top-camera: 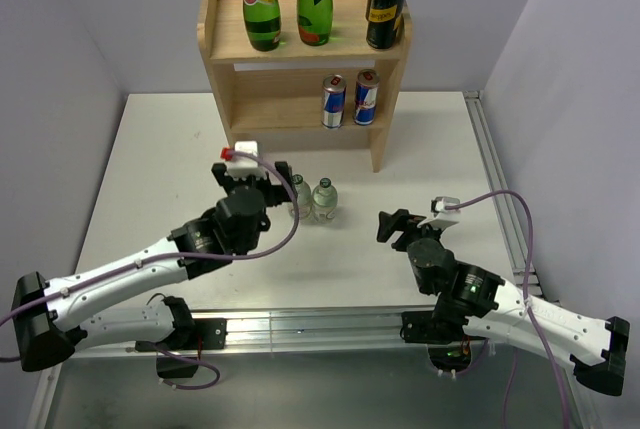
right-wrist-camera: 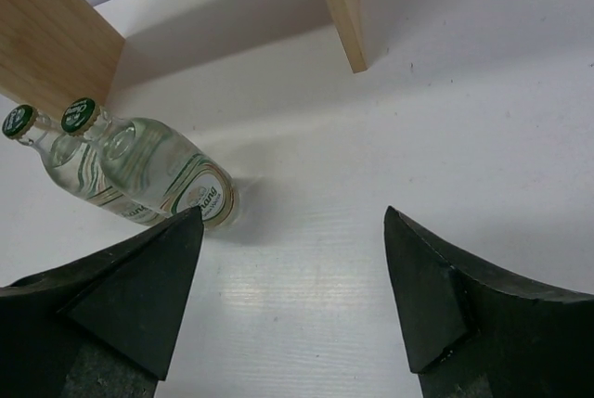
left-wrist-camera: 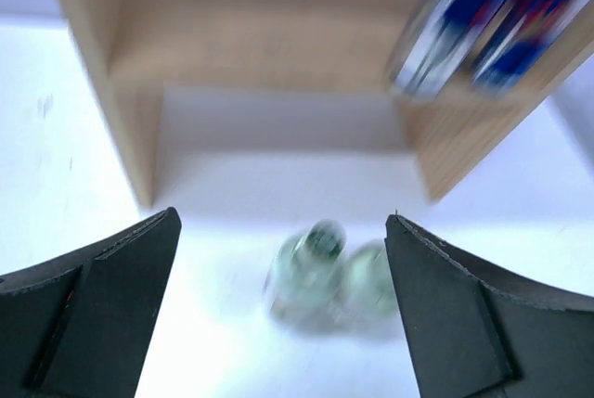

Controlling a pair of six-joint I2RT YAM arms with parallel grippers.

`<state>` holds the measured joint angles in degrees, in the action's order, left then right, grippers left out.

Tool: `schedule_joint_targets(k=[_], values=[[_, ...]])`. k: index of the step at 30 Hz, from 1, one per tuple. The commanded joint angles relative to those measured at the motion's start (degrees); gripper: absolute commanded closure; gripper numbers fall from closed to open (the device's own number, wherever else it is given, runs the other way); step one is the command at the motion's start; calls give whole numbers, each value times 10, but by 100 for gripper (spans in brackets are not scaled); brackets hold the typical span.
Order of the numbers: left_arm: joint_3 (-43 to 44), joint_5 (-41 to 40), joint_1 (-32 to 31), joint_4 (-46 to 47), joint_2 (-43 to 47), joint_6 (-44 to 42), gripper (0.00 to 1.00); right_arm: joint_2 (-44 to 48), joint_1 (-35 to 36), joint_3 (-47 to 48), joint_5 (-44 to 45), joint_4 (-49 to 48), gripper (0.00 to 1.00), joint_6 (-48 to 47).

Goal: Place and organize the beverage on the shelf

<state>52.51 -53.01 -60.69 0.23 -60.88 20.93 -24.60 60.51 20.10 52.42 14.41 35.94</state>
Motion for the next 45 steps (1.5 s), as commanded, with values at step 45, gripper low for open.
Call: schedule_joint_targets(k=[45], values=[[-178,160,108,573,-415,13,3,-32,2,1,10,-22,0,4]])
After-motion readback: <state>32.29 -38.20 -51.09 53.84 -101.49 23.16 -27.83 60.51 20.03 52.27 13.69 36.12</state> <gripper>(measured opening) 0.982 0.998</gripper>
